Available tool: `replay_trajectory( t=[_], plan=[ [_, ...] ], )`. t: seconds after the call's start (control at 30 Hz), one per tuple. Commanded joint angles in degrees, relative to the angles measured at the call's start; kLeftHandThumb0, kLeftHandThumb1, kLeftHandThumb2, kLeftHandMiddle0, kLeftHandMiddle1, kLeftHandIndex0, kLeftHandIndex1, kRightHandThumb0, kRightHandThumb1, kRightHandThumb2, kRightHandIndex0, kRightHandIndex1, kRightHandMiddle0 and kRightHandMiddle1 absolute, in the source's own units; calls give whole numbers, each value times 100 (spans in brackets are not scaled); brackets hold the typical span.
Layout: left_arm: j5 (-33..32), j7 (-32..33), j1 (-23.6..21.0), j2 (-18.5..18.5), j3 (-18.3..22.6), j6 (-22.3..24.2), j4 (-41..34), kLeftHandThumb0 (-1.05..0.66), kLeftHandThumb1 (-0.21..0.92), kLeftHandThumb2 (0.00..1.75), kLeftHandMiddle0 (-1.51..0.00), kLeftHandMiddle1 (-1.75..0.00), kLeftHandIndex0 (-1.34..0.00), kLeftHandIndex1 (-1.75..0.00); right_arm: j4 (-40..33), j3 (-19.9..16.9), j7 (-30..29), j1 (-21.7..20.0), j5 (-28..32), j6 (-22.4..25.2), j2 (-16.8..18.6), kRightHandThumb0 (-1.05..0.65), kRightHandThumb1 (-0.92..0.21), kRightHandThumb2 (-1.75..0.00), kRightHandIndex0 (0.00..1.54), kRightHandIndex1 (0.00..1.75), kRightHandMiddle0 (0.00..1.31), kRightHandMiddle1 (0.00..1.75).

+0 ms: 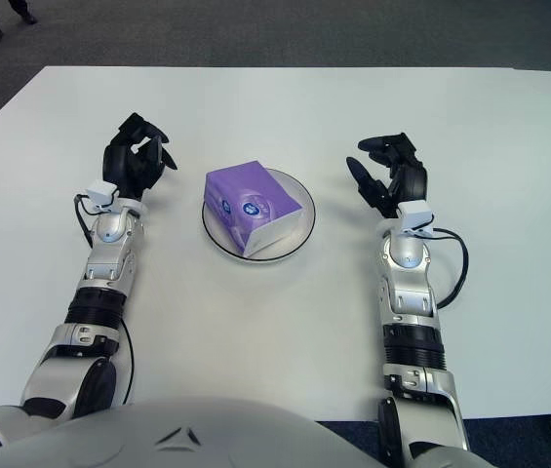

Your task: Put the tissue paper into the plate.

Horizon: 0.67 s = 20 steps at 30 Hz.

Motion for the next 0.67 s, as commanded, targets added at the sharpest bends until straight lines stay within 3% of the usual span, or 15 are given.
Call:
replay_trajectory(
  t=[0.0, 0.63],
  plan=[
    [58, 112, 850, -148, -41, 118, 323, -29, 92, 42, -92, -175, -70, -175, 213, 43, -75, 772, 82, 133, 589, -1, -92, -15, 68, 130, 48, 121],
    [42, 154, 818, -152, -39, 339, 329, -30, 92, 42, -91, -175, -65, -175, 301, -32, -7, 735, 166, 259, 550, -1, -92, -15, 68, 130, 49, 119]
  ],
)
